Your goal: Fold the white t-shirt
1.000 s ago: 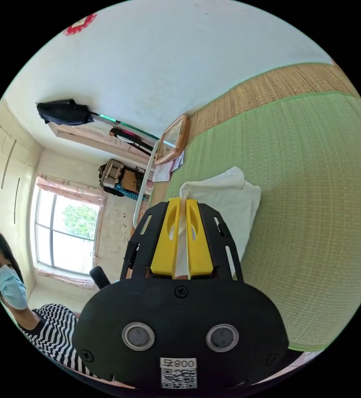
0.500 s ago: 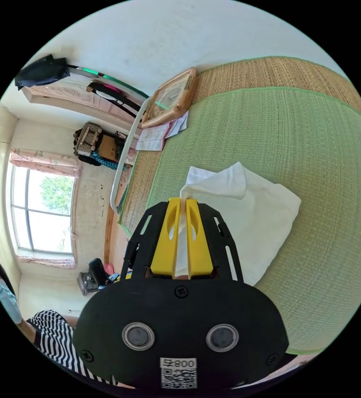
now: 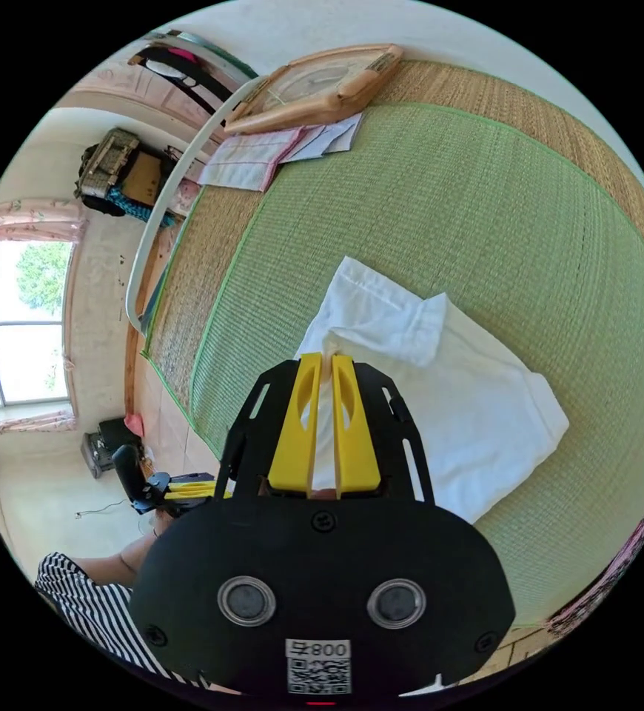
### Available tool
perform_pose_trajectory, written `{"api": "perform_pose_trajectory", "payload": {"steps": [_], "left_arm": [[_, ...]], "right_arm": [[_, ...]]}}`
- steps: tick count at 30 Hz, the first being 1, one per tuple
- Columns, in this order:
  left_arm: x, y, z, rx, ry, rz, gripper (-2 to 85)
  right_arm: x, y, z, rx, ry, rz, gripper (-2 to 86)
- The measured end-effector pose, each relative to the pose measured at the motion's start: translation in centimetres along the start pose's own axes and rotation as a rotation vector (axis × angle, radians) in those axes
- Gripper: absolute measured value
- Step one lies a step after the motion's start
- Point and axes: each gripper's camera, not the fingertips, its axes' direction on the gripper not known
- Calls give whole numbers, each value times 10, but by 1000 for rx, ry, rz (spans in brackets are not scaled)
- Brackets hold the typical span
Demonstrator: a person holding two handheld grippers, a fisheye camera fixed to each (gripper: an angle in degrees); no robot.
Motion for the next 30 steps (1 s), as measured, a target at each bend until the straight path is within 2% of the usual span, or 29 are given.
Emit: {"api": "perform_pose_trajectory", "payload": {"steps": [9, 13, 22, 30], "left_arm": [[8, 5, -45, -12, -29, -34, 3], [10, 12, -61, -2, -1, -58, 3], [51, 23, -101, 88, -12, 51, 17], [78, 24, -88, -10, -135, 118, 12]], "right_arm": [[-40, -53, 50, -172, 232, -238, 55], [-43, -68, 67, -232, 263, -282, 57], [-34, -84, 89, -186, 132, -251, 63], [-24, -65, 109, -154, 22, -239, 70]]}}
